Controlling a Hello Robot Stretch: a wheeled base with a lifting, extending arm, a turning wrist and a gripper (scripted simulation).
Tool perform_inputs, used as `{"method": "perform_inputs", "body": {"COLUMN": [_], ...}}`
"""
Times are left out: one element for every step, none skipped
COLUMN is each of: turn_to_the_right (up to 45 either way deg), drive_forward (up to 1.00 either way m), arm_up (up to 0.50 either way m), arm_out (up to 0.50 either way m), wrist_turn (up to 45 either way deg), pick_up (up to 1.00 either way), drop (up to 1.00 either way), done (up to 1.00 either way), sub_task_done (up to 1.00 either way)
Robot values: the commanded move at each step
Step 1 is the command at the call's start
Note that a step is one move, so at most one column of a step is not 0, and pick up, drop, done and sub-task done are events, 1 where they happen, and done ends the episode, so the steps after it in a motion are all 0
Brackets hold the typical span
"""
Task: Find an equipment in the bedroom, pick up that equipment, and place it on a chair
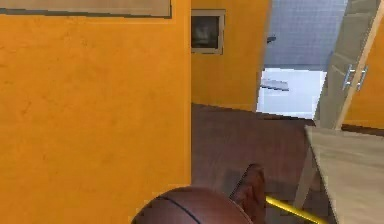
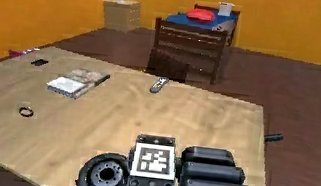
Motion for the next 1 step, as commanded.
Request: {"method": "perform_inputs", "body": {"turn_to_the_right": [-45.0], "drive_forward": [0.00], "arm_up": [0.00], "arm_out": [0.00], "wrist_turn": [0.0], "pick_up": [0.00], "drop": [0.00], "done": [0.00], "sub_task_done": [0.00]}}
